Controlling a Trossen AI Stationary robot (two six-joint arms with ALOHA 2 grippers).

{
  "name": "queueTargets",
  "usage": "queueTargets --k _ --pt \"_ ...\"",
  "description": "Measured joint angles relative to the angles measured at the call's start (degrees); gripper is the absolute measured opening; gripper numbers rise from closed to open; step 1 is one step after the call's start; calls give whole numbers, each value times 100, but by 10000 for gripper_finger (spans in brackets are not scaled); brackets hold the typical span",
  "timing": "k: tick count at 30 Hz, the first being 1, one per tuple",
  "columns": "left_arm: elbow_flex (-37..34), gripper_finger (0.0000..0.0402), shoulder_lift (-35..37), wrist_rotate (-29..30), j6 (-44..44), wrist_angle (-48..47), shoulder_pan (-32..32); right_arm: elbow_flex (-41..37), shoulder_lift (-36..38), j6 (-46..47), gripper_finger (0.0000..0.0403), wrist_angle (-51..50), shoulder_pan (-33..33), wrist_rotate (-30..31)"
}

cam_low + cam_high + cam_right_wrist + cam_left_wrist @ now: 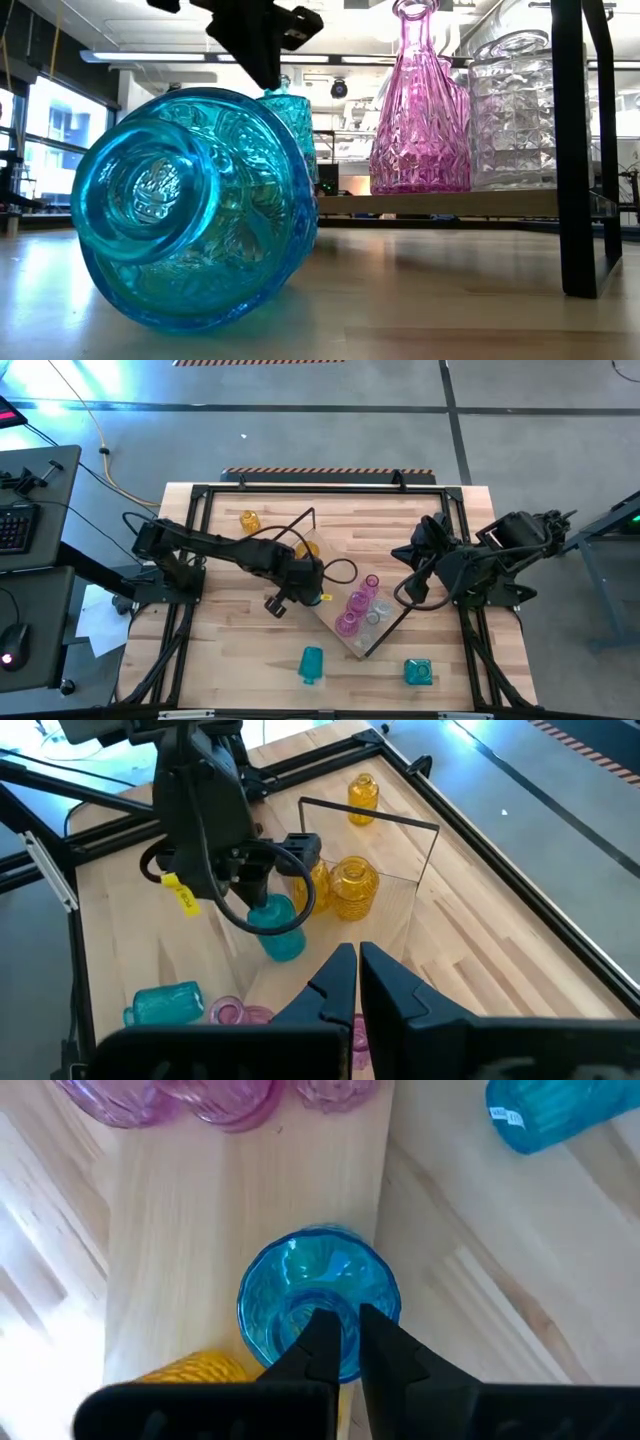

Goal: Sort vases onto shelf
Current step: Put the left blue crystal vase on the shelf

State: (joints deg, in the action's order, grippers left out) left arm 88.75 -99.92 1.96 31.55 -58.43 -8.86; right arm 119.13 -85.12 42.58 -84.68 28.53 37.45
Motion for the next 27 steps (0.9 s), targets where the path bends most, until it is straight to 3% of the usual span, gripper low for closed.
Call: queueTargets --k 16,27 --pt "9 6 -167 24 265 520 288 0 0 -61 0 0 0 0" --pt "1039 6 -863 -242 732 393 555 2 0 -61 0 -20 0 0"
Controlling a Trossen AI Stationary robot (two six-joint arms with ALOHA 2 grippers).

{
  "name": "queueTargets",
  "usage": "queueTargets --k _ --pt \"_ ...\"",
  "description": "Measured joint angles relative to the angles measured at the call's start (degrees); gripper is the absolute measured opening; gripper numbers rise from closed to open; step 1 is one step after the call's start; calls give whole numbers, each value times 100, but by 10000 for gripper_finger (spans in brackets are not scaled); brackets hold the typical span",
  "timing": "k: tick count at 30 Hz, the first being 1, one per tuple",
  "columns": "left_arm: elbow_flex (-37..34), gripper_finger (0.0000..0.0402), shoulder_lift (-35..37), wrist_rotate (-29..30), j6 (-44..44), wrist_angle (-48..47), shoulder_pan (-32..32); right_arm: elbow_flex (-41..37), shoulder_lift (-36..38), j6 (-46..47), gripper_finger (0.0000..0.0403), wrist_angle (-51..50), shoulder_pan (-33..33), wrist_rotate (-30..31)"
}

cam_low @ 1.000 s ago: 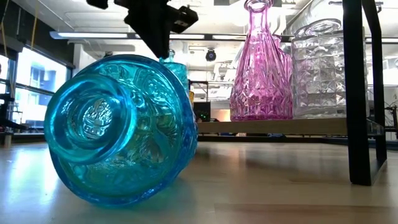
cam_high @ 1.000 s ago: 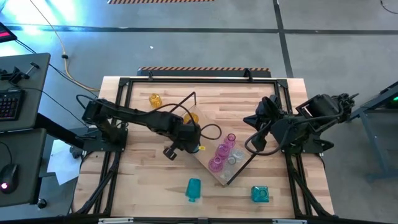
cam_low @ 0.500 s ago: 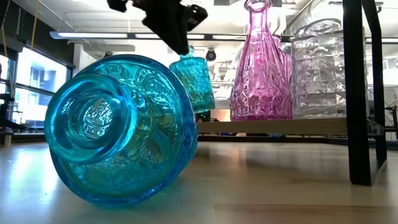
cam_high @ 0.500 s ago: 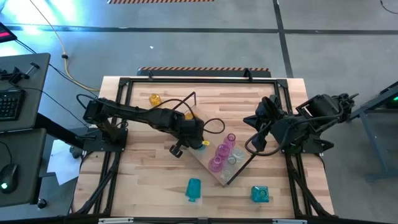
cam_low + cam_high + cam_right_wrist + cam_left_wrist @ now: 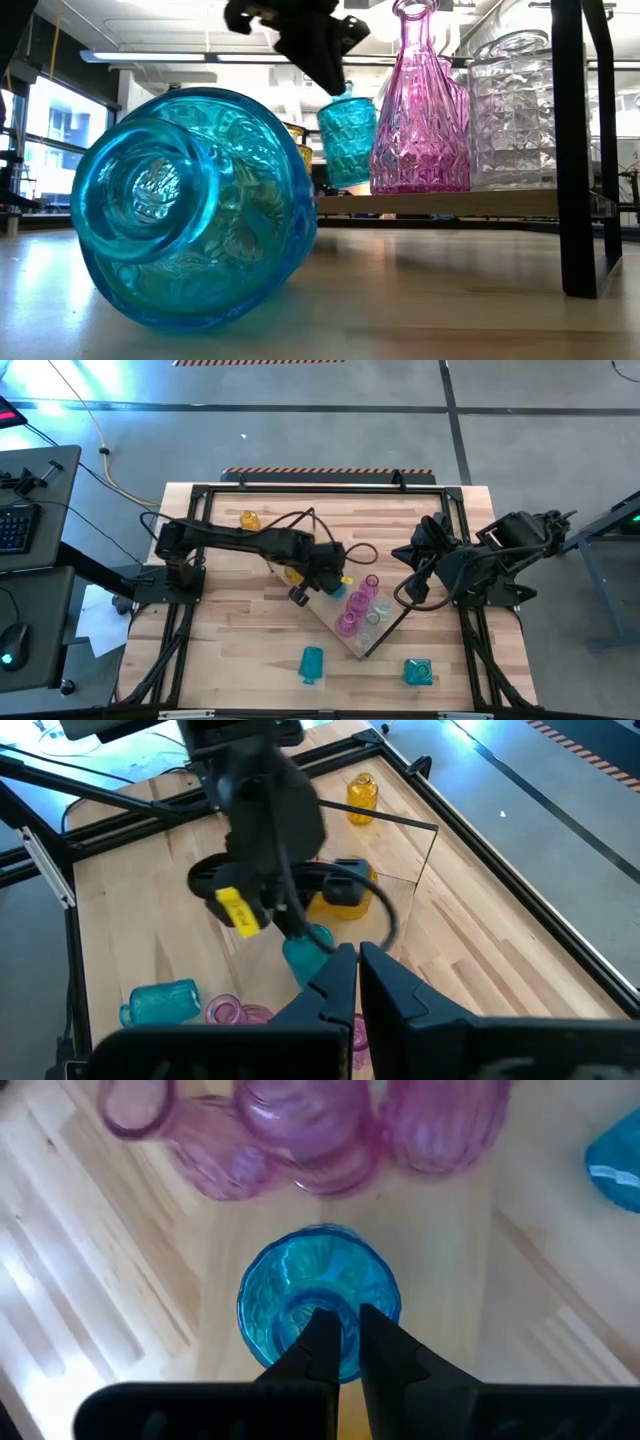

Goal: Sort vases onto shelf
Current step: Put the left blue crystal vase on the shelf

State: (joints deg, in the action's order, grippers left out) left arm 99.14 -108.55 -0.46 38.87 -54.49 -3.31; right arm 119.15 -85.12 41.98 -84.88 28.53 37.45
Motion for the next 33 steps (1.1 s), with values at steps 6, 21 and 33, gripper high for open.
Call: queueTargets --k 6,21,33 --pt "377 5 -295 -39 269 -540 266 0 0 7 0 -11 0 0" --pt "399 5 -282 -47 535 -341 561 0 0 -87 0 -15 0 45" --pt "399 34 -282 -47 469 -222 579 0 0 -42 0 -15 0 46"
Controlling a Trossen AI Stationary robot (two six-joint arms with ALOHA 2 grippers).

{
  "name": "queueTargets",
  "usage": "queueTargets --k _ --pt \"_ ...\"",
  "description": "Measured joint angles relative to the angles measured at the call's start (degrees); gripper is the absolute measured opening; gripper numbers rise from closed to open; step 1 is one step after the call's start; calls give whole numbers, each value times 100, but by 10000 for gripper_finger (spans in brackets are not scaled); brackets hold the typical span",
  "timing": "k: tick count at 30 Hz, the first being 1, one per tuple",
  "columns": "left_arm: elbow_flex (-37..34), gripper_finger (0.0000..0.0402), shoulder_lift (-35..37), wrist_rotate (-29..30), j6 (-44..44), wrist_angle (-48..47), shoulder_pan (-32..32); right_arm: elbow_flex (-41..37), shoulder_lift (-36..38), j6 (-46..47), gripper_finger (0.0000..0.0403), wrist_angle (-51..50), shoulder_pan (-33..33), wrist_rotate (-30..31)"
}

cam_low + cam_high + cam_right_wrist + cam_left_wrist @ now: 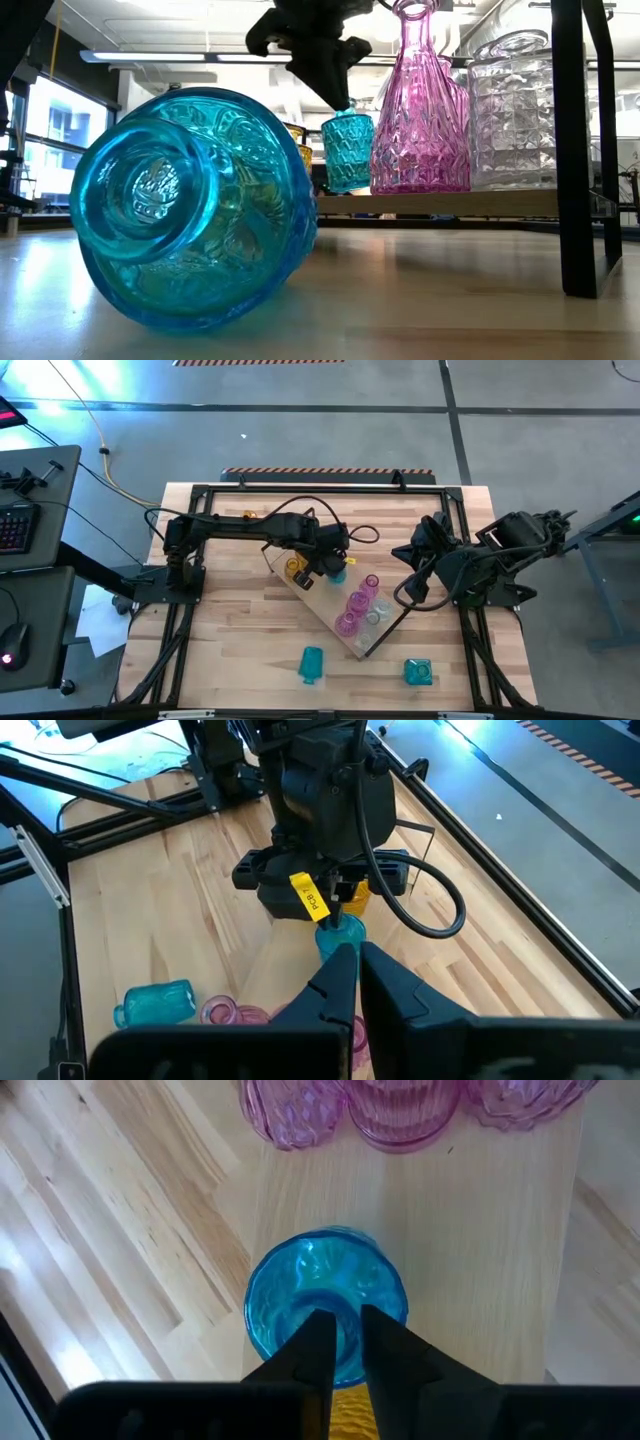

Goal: Sort vases onto shelf
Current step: Put the left blue crystal vase on the shelf

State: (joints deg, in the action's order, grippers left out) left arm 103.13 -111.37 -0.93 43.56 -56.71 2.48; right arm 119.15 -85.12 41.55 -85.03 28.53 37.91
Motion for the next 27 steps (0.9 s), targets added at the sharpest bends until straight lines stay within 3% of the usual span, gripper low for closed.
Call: queueTargets --k 27 --pt "0 51 -210 17 -447 338 -59 0 1 44 0 -1 0 -104"
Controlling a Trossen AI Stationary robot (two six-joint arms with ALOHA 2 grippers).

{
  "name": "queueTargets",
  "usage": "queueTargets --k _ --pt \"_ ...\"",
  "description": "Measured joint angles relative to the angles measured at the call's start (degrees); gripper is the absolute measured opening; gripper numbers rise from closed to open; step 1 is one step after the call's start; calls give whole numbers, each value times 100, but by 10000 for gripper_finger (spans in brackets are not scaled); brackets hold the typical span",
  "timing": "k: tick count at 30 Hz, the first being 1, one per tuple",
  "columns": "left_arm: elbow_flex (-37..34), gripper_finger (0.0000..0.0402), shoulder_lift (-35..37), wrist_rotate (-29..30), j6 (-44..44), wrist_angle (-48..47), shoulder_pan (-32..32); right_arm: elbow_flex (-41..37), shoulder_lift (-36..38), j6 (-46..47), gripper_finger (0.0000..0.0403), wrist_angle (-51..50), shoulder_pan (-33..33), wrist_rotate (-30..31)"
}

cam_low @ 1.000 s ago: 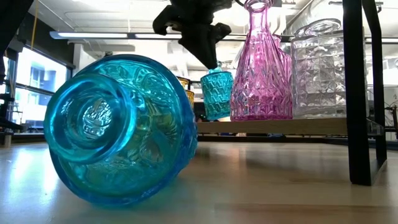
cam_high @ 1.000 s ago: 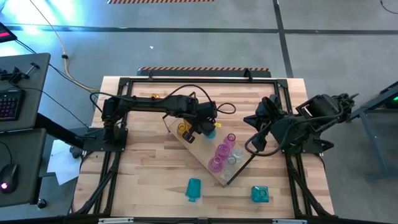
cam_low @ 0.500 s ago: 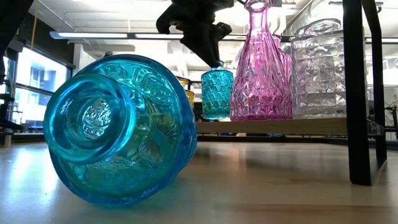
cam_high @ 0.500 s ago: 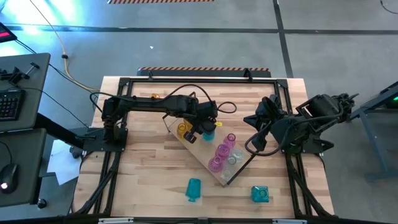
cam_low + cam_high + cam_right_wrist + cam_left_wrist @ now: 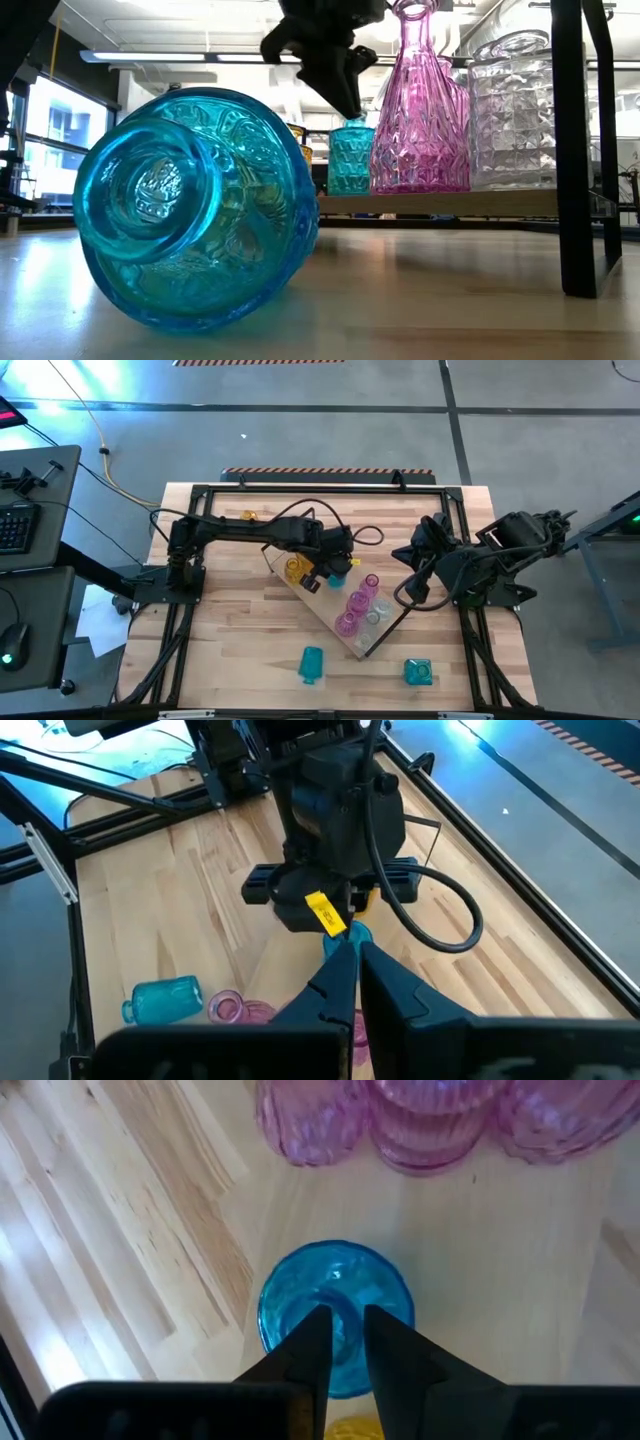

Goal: Sort vases onto shelf
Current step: Put the left blue crystal vase on the shelf

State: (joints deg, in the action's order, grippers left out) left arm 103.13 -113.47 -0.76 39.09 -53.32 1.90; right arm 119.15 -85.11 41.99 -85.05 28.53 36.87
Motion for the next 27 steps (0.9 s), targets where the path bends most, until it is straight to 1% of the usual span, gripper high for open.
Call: queueTargets --k 3,8,17,20,27 --pt "-1 51 -22 5 -3 73 -20 0 1 1 0 -1 0 -51" --pt "-2 51 -9 296 4 97 -9 0 1 -1 0 -1 0 -49" --pt "-2 51 -9 340 2 111 -13 0 1 -43 0 -1 0 -51" --pt "1 51 -9 469 0 214 -22 0 1 -43 0 -1 0 -55" --pt "323 51 -11 510 -9 377 -51 0 1 -45 0 -1 0 -71"
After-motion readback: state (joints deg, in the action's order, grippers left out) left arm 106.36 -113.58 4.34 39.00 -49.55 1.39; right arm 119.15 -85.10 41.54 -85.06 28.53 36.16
